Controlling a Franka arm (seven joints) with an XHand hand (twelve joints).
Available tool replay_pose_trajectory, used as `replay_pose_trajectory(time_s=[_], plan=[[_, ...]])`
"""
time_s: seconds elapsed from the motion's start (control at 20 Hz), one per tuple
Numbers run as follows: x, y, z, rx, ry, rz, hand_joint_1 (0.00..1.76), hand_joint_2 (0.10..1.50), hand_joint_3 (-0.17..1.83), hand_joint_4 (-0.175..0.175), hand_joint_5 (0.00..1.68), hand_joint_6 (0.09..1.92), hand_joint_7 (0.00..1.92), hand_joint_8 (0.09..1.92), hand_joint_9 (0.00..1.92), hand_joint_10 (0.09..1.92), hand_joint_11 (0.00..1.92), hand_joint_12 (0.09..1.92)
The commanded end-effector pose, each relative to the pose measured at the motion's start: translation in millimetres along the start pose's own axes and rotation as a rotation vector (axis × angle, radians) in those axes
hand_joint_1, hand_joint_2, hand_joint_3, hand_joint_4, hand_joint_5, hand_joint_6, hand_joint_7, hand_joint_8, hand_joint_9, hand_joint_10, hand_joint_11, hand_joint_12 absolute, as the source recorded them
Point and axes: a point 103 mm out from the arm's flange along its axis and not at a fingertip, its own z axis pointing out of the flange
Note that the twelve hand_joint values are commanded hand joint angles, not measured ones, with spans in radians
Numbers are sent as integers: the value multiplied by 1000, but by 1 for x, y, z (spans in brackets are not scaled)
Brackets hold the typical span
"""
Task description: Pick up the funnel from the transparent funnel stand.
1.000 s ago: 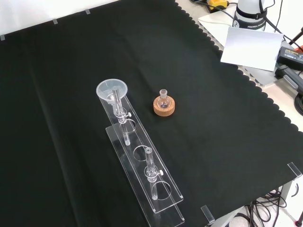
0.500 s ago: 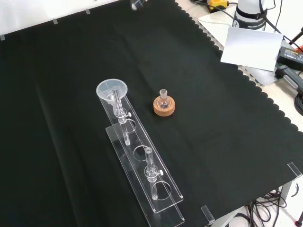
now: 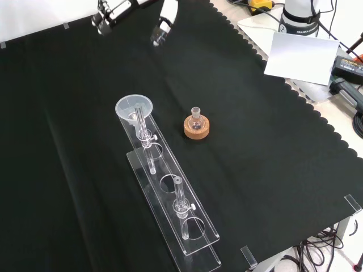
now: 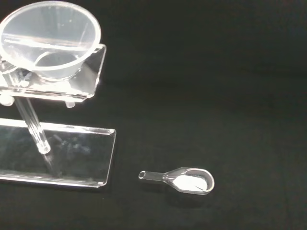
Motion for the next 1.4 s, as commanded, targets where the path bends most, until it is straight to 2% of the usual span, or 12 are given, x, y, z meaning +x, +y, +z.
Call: replay_pose_trajectory(time_s=[0.05, 0.35, 0.5, 0.65, 0.95, 1.4], plan=[[41, 26, 22, 78, -80, -77, 470, 875, 224, 22, 91, 87, 53, 139, 88, 701, 93, 1414], [55, 36, 42, 116, -80, -104, 510, 855, 216, 20, 89, 87, 46, 160, 109, 723, 147, 1434], [59, 43, 48, 135, -76, -106, 531, 836, 223, 16, 91, 87, 11, 287, 126, 761, 195, 1425], [65, 53, 57, 166, -93, -103, 542, 819, 221, 6, 83, 87, 0, 330, 135, 773, 224, 1430], [72, 69, 63, 189, -115, -98, 566, 798, 215, -8, 67, 87, 0, 331, 130, 783, 246, 1436], [78, 86, 75, 215, -139, -112, 589, 788, 213, -11, 63, 87, 0, 321, 121, 793, 245, 1438]])
